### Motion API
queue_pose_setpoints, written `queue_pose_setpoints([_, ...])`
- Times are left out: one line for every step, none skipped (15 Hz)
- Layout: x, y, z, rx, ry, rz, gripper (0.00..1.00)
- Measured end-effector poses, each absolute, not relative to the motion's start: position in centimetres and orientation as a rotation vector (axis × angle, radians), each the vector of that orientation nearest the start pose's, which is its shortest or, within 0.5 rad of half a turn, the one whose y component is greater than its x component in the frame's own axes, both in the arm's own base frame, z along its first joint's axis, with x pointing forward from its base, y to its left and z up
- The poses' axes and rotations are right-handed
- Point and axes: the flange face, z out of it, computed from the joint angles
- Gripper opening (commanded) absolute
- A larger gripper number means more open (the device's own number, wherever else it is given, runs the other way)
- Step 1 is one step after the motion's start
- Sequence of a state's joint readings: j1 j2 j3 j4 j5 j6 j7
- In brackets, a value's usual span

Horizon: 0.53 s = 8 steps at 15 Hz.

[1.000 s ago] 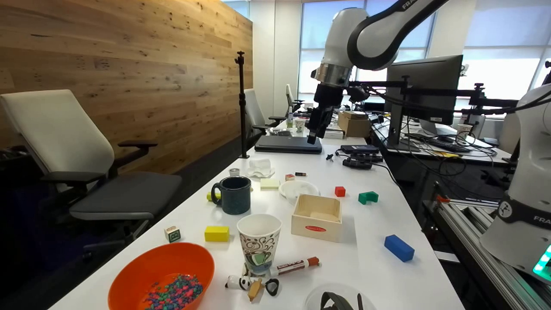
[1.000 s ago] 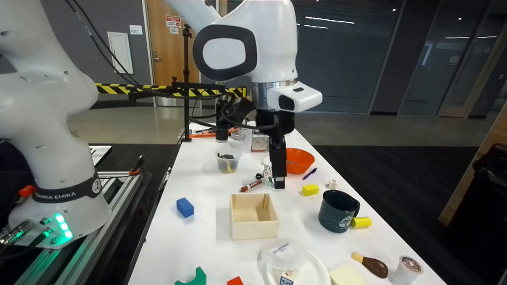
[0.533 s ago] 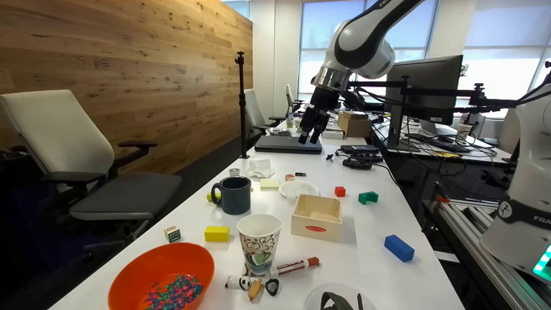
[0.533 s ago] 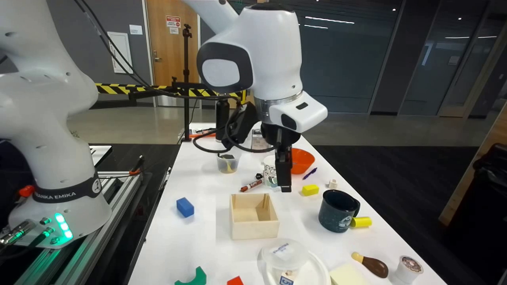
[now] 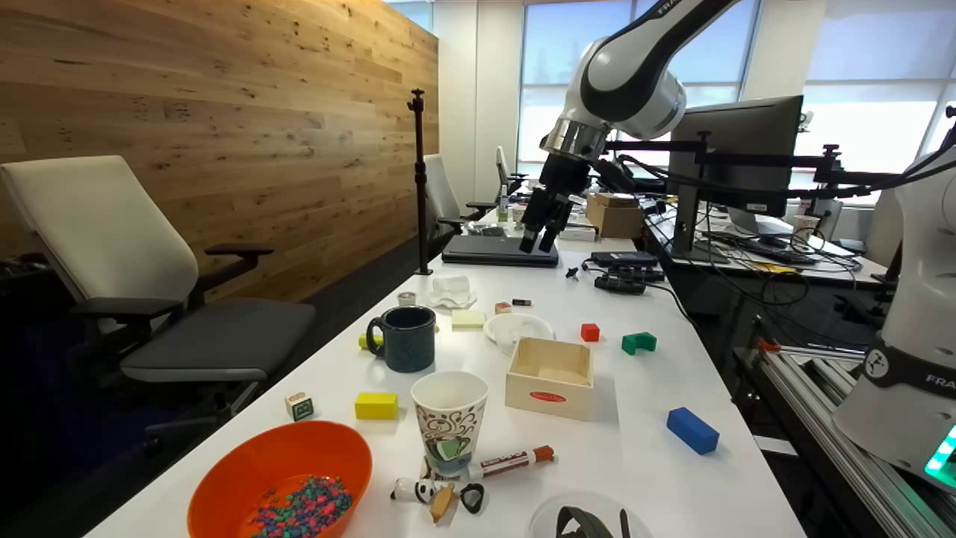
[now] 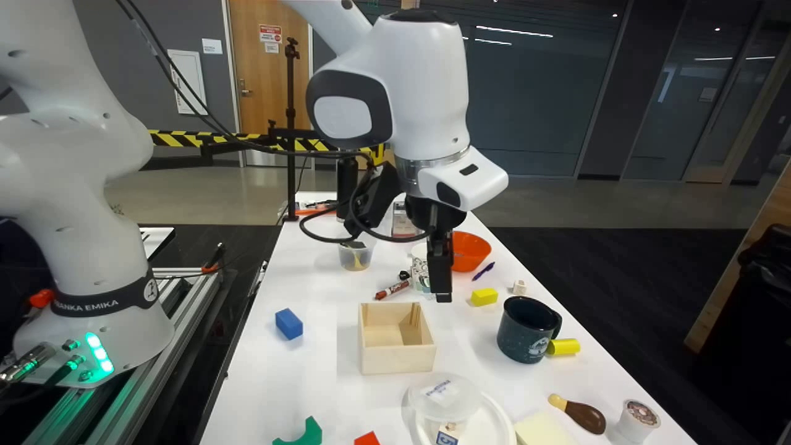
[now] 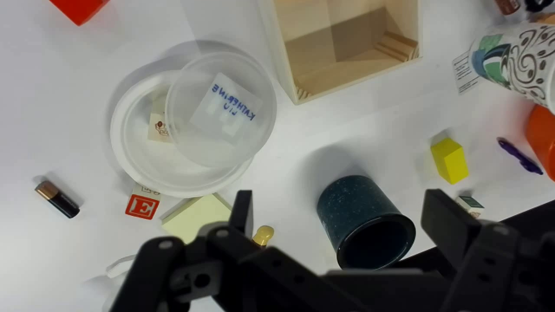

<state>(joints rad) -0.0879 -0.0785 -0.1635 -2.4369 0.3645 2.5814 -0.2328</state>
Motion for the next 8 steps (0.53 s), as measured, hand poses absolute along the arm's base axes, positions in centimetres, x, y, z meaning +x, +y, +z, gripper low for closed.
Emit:
queue_pose_setpoints([47.7, -13.2, 35.1, -2.905, 0.449, -0.389, 1.0])
queue_pose_setpoints([47.6, -13.6, 34.9, -2.91, 0.445, -0.385, 1.0])
queue_pose_setpoints([47.4, -14.2, 34.7, -2.917, 0.428, -0.386, 1.0])
queue_pose_setpoints([47.2, -14.9, 34.7, -2.926, 0.4, -0.391, 1.0])
queue_pose_setpoints([46.9, -15.6, 34.6, -2.931, 0.361, -0.395, 1.0])
queue_pose_setpoints([46.6, -16.3, 34.5, -2.935, 0.318, -0.398, 1.0])
queue_pose_setpoints([46.3, -16.8, 34.4, -2.934, 0.271, -0.395, 1.0])
queue_pose_setpoints([46.0, -17.2, 34.2, -2.929, 0.22, -0.386, 1.0])
